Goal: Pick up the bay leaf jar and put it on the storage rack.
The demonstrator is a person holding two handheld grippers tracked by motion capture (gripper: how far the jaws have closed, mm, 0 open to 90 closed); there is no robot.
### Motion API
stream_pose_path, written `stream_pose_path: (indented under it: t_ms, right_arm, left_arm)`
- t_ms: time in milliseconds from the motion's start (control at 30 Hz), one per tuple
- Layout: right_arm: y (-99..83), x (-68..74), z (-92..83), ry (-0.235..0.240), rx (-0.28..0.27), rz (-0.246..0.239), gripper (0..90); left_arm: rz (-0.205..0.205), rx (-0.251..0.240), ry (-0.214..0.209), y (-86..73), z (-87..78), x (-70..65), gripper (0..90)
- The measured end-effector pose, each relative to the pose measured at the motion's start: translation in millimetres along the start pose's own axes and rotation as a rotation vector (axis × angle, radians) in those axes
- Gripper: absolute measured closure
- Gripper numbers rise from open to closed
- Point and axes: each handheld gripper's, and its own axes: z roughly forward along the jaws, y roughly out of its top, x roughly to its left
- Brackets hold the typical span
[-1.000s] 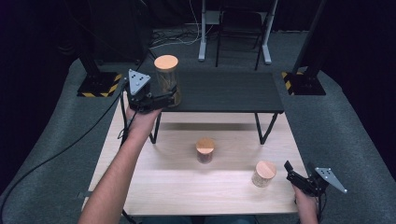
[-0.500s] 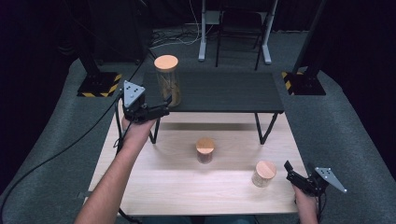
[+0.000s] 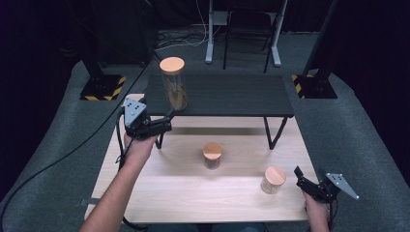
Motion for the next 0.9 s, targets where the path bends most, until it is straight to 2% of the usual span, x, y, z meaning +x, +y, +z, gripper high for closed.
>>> stream_pose_path:
  t_ms: [300, 900]
  right_arm:
    - [0.1, -0.4, 0.4, 0.003, 0.000, 0.001, 0.5]
    - [0.1, -0.1, 0.5, 0.004, 0.001, -0.002, 0.5]
  left_arm:
    - [-0.018, -0.024, -0.001, -17.4, -9.4, -2.0, 0.8]
    - [0.014, 0.007, -0.005, -55.6, -21.4, -7.6, 0.8]
